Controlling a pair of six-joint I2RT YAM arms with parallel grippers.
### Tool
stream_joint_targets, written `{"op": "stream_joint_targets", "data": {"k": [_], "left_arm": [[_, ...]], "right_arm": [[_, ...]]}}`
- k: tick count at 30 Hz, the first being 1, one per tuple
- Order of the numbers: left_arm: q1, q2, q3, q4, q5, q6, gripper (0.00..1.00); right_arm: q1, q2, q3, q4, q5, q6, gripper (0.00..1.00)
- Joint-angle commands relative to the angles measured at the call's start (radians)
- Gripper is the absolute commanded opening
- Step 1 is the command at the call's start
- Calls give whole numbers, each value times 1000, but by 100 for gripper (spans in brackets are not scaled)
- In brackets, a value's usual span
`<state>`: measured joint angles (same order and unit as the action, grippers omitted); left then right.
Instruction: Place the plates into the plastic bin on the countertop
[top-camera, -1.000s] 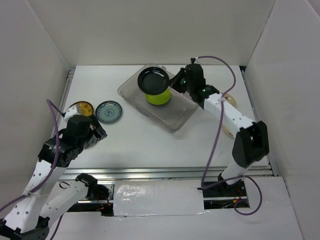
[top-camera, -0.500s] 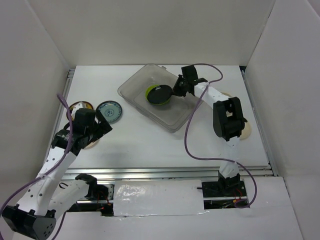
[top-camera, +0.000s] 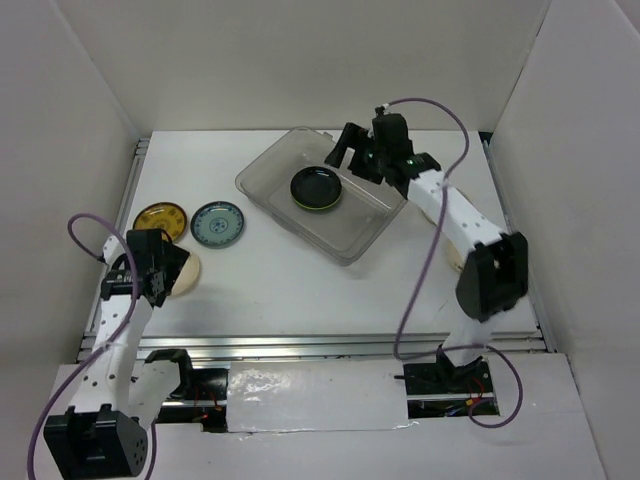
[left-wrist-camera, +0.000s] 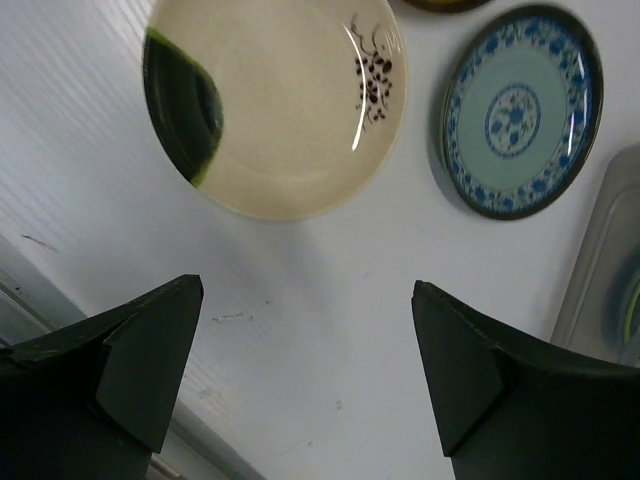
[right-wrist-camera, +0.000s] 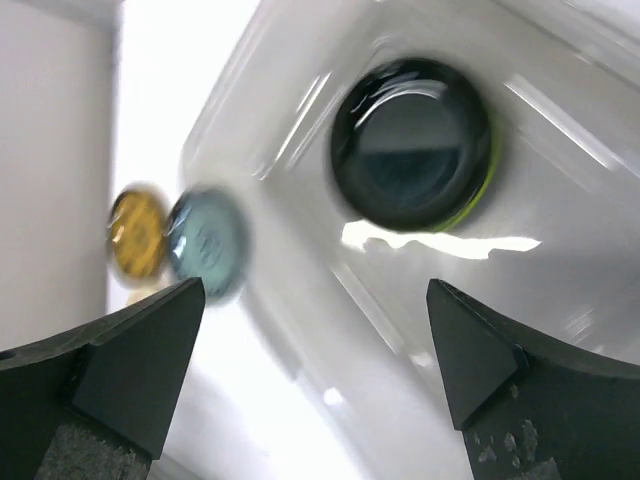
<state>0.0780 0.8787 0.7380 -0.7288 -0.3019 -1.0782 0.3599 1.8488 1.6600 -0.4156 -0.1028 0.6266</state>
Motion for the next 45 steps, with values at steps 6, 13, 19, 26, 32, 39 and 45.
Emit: {"op": "stream_joint_targets", "data": {"k": [6,13,19,26,32,39,45], "left_arm": [[101,-9,-126,191,-99,-166,99],[138,134,-184,345,-28,-210,99],[155,190,-265,434,-26,-252,94],[181,296,-293,508,-11,-253,84],[190,322,-319,546,10,-261,49],[203,224,-374,543,18,-266,15],[195,73,-237,291,-6,-235,0]], "right_arm": [[146,-558,-565,338,-224,-2,100],[231,-796,-770,443,-319,28,100],[225,-936,-871,466,-327,53,100],[200,-1056,-940,459,-311,68,100],[160,-1125,-976,440,-296,90,100],[136,-1192,-971,396,-279,99,100],[129,-1247,-959,367,-255,108,100]]}}
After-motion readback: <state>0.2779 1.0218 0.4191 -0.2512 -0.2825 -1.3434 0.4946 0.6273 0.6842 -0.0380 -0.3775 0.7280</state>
